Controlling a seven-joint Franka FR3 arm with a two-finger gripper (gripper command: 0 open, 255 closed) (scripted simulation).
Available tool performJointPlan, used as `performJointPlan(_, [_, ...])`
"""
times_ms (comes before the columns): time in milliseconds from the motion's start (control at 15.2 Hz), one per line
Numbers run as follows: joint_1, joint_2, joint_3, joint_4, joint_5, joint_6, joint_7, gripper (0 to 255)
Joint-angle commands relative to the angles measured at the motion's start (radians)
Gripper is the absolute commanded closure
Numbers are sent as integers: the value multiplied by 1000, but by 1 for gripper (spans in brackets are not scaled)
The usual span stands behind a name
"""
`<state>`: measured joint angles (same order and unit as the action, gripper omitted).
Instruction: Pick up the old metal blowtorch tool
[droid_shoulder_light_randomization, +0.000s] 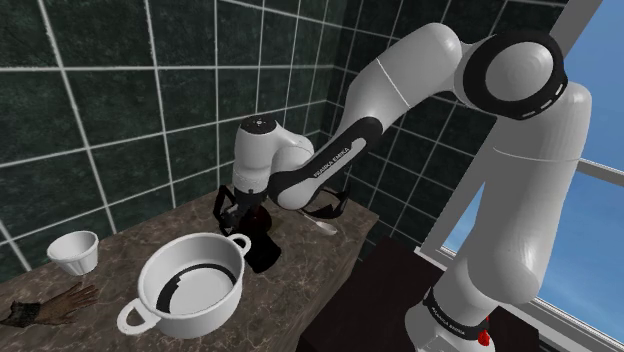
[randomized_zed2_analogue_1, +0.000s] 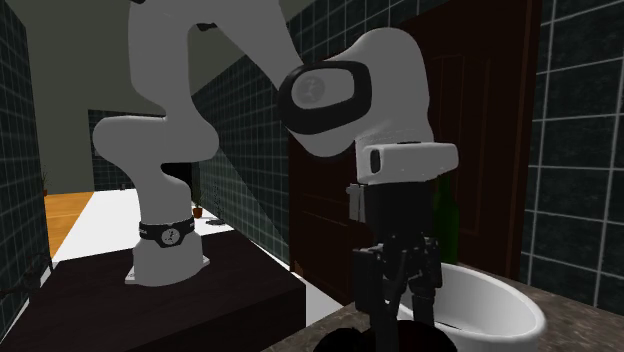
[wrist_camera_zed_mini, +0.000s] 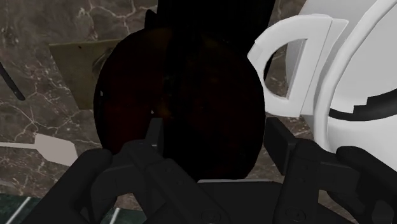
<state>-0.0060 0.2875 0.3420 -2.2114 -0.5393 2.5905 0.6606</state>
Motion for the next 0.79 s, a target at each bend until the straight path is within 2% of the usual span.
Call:
performJointPlan(0, [-8,-25,11,0,24,-17,-21,255])
performJointPlan(594, [-32,-118,48,13,128,-105,-109,255])
performJointPlan(726, [-32,-119,49,13,130,-106,-111,255])
